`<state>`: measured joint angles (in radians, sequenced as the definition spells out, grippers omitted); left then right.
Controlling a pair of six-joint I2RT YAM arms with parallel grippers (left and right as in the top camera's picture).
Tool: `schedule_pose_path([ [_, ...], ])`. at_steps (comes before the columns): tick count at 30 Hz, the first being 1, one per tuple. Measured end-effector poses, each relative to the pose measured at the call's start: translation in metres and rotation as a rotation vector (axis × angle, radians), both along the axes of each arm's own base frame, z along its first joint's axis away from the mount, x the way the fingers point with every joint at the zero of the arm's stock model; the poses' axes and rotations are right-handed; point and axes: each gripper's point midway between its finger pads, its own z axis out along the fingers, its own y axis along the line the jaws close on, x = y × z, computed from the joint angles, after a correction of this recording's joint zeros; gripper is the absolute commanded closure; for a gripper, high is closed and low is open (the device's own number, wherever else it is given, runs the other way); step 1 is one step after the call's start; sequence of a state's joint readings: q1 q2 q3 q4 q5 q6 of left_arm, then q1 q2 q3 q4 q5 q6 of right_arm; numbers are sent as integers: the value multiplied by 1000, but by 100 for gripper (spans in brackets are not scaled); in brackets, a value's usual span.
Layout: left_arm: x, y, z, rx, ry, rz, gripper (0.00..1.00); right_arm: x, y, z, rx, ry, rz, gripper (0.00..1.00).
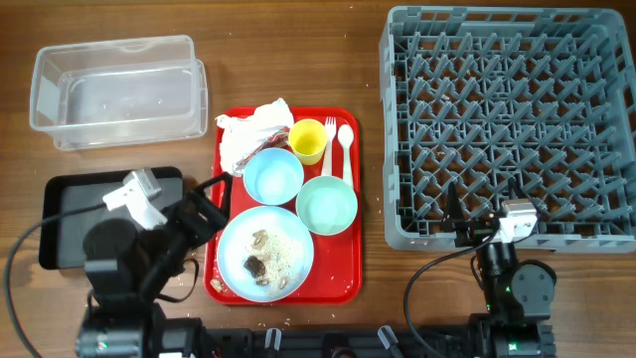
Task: Sort waste into correct bins and load items into the dishwasher rack
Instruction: 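Move the left gripper over the white napkin and grasp it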
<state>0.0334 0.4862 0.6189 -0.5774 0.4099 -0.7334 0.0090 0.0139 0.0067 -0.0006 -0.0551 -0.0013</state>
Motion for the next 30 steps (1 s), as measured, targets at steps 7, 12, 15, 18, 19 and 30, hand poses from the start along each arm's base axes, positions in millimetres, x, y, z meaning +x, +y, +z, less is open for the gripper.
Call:
schedule_pose_path([
  [7,2,2,18,45,209,-17,0,0,0,0,0,0,0,0],
  [12,13,2,18,27,242,-12,0,0,0,0,0,0,0,0],
  [15,14,2,14,-1,269,4,0,0,0,0,0,0,0,1],
  [18,15,2,14,-13,275,11,1,0,0,0,0,0,0,0],
  [19,15,1,14,-17,277,11,1,0,0,0,0,0,0,0],
  [30,25,-3,-7,90,529,-32,1,0,0,0,0,0,0,0],
])
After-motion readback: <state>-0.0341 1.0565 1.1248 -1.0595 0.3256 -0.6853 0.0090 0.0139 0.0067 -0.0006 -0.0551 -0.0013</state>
